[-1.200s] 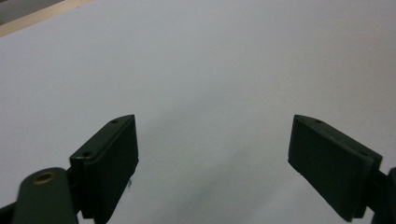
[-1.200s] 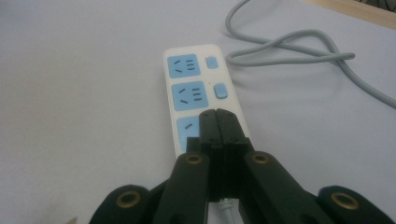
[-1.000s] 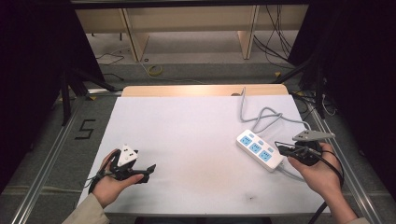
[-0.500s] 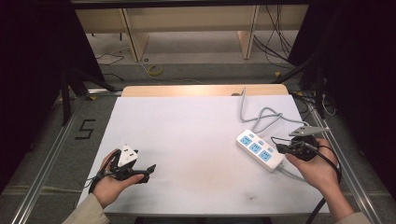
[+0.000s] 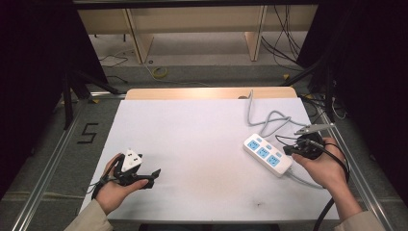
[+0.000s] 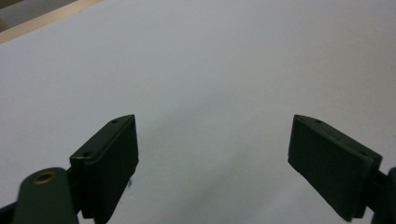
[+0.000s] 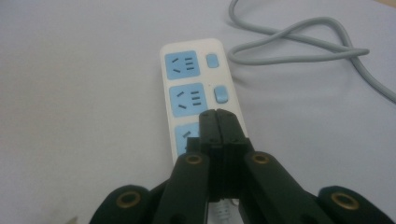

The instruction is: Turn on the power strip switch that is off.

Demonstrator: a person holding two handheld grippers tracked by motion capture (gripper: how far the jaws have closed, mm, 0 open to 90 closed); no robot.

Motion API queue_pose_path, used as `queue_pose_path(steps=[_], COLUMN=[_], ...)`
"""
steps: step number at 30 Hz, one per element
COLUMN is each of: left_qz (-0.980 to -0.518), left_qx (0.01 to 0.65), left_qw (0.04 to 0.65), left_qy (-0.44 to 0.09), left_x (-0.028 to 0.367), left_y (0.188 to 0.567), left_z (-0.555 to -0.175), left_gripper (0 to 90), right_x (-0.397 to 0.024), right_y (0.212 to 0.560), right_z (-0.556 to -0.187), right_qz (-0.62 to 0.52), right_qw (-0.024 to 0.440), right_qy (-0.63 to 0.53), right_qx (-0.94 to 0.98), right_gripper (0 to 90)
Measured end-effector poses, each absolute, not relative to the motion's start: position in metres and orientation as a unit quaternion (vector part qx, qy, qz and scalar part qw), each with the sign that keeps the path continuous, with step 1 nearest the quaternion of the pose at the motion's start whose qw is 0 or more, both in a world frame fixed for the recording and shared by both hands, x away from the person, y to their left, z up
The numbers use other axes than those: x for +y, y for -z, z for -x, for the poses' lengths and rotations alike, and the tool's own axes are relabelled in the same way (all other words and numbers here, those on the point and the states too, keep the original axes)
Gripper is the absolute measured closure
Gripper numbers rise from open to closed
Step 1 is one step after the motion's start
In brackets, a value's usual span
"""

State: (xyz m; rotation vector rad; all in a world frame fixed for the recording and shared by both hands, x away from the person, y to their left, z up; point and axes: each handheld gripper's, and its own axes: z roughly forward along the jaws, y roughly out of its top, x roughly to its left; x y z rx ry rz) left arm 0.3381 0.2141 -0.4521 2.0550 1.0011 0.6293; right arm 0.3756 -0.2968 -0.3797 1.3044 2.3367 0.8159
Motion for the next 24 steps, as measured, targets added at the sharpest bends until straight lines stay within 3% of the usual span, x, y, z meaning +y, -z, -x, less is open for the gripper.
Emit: queue_pose_path(steps=[24], left_qz=[-0.807], left_qx=[0.388], left_qw=[0.373], left_qy=[-0.245], left_x=[0.214], left_y=[0.453], left_z=[-0.338], left_gripper=[15.8], right_x=[-0.290], right_y=[0.373], right_z=[-0.398], right_qz=[-0.460], right_qw=[0.157], right_qy=[-0.264], right_qx=[0.833], right_gripper=[90.0])
